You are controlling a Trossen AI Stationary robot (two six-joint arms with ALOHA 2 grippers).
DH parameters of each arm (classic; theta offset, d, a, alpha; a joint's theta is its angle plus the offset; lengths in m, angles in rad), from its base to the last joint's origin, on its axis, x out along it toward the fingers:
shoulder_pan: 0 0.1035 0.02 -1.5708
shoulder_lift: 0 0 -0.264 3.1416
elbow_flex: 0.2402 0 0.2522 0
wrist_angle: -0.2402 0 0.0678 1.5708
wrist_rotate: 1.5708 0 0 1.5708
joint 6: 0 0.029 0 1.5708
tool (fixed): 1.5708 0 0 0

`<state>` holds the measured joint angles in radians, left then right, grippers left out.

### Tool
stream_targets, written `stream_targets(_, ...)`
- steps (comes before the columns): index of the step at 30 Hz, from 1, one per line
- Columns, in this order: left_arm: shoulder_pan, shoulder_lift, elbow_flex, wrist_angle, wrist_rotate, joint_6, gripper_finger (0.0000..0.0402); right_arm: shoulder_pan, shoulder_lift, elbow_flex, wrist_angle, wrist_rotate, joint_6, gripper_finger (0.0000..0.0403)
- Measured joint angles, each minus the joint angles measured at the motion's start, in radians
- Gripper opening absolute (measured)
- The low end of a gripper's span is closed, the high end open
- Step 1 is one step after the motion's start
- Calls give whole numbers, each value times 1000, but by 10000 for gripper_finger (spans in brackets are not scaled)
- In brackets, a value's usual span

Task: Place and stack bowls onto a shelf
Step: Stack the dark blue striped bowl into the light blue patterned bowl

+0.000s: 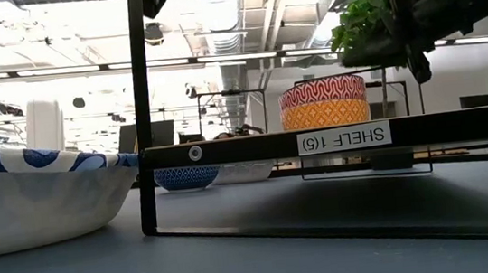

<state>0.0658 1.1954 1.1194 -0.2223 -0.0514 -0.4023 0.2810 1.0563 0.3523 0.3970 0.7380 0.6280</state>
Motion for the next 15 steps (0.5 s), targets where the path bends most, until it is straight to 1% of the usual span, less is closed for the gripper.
stream_targets(4, 0, 0, 0, -5, -11, -1, 0, 0, 33, 0, 1, -2, 19, 18)
stream_targets(10, 0, 0, 0, -8, -16, -1, 0, 0, 58, 0, 1, -2, 46, 40)
stream_targets(15, 0, 0, 0, -16, -16, -1, 0, 0, 58, 0, -4, -6, 46, 29)
